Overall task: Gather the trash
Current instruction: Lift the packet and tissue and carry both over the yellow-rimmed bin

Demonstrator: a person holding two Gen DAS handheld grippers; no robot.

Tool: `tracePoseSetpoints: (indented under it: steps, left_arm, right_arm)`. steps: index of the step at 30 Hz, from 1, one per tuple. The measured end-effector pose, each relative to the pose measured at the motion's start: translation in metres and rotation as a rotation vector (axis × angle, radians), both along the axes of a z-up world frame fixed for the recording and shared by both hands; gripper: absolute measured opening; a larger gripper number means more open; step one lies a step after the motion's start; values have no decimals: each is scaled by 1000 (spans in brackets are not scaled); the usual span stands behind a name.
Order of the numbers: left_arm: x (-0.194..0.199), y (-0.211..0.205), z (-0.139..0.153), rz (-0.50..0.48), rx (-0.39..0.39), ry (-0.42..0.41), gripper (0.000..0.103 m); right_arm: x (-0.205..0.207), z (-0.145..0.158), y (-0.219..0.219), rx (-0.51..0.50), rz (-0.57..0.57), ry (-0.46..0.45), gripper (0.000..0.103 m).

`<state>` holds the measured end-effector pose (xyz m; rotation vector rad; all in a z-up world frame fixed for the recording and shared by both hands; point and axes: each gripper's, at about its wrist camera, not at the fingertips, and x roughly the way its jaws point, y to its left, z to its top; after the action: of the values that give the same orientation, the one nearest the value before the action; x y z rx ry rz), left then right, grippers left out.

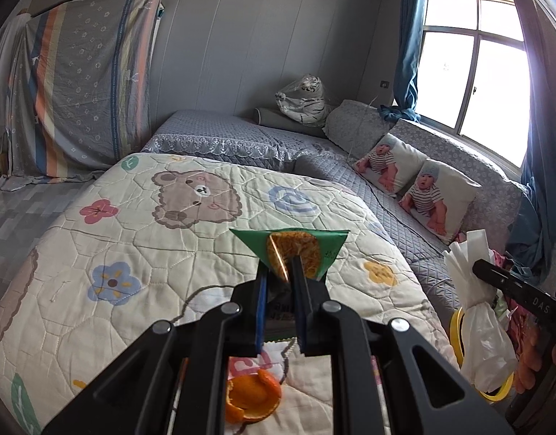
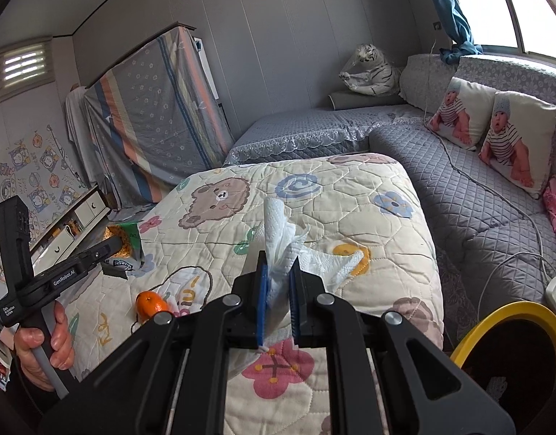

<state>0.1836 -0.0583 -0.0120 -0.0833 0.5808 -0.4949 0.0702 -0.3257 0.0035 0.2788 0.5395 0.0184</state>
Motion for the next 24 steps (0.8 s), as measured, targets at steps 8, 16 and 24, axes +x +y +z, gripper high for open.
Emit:
tracePoseSetpoints:
  steps: [8,16,24]
  left_arm:
    - [-19,-57,2,-108,14,-2,12]
    - [-38,-116,7,-218,22,-19,12]
    - [-56,-178,3,-326,39,-12,12]
  right_arm:
    - [-38,-7,-38,7,-77,-8,9]
    - [-77,-17,-88,27,-194,-10,10]
    - [-117,-29,-134,9,-340,-5,10]
